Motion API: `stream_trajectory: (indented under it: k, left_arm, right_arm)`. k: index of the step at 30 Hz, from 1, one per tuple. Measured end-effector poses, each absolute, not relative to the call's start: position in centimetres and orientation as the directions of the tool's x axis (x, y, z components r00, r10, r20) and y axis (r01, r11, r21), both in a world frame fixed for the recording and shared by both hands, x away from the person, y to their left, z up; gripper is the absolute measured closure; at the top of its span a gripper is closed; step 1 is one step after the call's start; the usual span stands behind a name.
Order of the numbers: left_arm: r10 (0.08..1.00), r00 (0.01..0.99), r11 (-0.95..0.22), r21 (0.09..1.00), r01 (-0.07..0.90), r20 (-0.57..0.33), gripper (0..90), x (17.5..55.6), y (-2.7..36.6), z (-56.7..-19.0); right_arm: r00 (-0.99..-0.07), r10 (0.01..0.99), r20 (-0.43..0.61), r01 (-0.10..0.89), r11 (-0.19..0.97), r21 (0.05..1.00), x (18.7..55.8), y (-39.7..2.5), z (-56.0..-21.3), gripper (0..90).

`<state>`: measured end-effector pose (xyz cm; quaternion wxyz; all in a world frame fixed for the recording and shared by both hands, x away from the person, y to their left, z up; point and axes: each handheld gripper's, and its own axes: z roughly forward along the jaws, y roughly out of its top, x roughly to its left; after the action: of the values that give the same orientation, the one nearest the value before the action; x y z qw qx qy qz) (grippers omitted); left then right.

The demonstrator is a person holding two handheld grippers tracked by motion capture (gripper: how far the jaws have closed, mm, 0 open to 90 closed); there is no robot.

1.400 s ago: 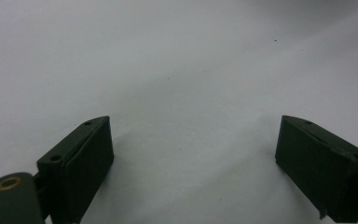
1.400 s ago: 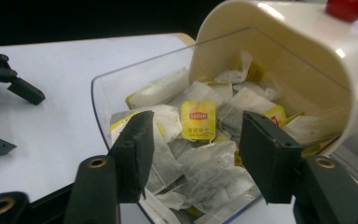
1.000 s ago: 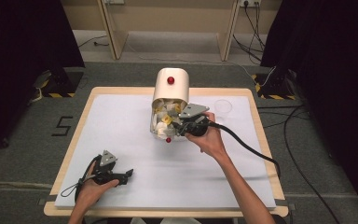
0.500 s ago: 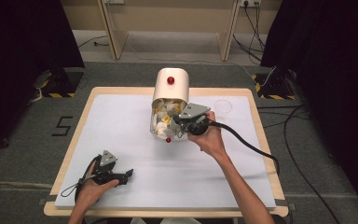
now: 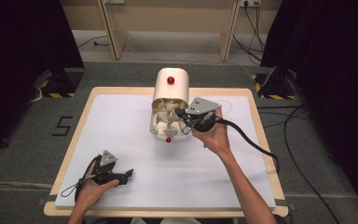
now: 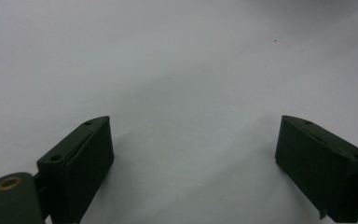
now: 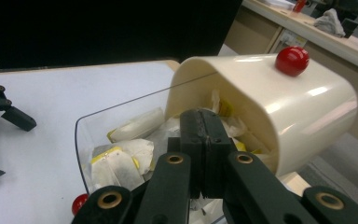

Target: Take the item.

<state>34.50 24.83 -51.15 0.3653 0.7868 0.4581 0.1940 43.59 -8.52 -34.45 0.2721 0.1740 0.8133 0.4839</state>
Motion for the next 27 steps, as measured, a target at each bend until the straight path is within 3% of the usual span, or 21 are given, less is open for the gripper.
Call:
stream_trajectory:
  k: [14, 27]
  left_arm:
    - [0.862, 0.505, -0.313, 0.753, 0.579, -0.029, 10.3, 34.5, 24.8, -51.2]
    - [0.863, 0.505, -0.314, 0.753, 0.579, -0.029, 10.3, 34.5, 24.8, -51.2]
  right_arm:
    - [-0.735, 0.615, -0.286, -0.022, 0.4, 0.916, 42.7, -12.4, -31.5, 90.0]
    - [-0.661, 0.718, -0.219, 0.053, 0.335, 0.941, 43.5, -18.2, -31.6, 90.0]
